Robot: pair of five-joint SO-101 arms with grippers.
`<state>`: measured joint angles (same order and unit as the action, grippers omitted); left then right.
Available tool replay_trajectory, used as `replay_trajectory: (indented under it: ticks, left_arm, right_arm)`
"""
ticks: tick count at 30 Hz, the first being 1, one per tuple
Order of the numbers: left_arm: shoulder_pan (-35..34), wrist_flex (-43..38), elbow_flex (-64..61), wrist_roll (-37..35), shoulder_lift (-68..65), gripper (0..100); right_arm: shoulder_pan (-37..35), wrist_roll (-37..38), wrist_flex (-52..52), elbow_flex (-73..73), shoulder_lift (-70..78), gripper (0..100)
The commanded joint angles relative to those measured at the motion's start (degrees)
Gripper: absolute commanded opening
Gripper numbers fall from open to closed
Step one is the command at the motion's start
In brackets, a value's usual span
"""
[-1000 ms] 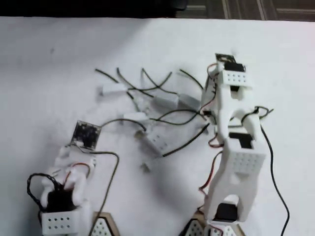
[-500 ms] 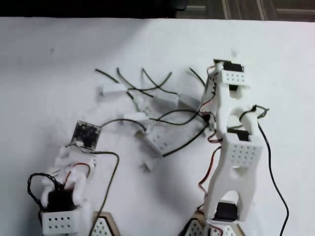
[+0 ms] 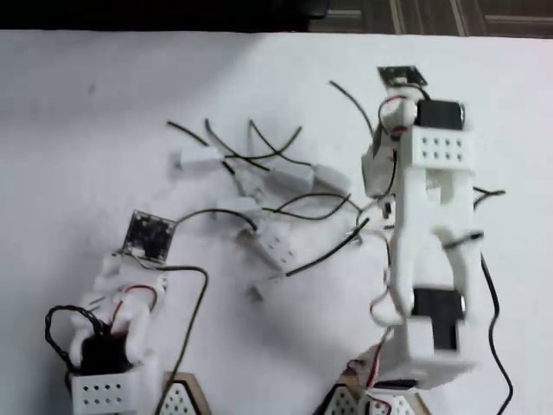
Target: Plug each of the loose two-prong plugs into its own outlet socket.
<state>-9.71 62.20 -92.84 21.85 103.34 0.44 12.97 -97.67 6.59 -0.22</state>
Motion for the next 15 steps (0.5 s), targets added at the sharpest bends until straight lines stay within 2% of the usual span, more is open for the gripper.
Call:
replay_trajectory:
  ticks: [1, 5, 8, 12, 15]
  left_arm:
    - [-0.13, -0.88, 6.86, -0.53, 0.48, 2]
    - [0.13, -1.32, 12.57, -0.35, 0.48, 2]
    - [2.86, -1.32, 16.44, 0.53, 0.31, 3]
    - [7.96, -1.32, 18.55, 4.04, 0.22, 11]
    - [11.91, -1.41, 18.64, 6.86, 0.13, 12]
  right_arm:
    - [-1.19, 3.08, -0.40, -8.53, -13.41, 1.8]
    - [-2.68, 2.81, 1.71, -18.99, -24.13, 1.8]
    - [-4.88, 2.02, 6.90, -28.75, -30.90, 1.8]
    - [-7.25, -6.86, 16.48, -41.67, -38.64, 1.8]
    - [-7.43, -12.40, 23.34, -49.05, -43.56, 1.8]
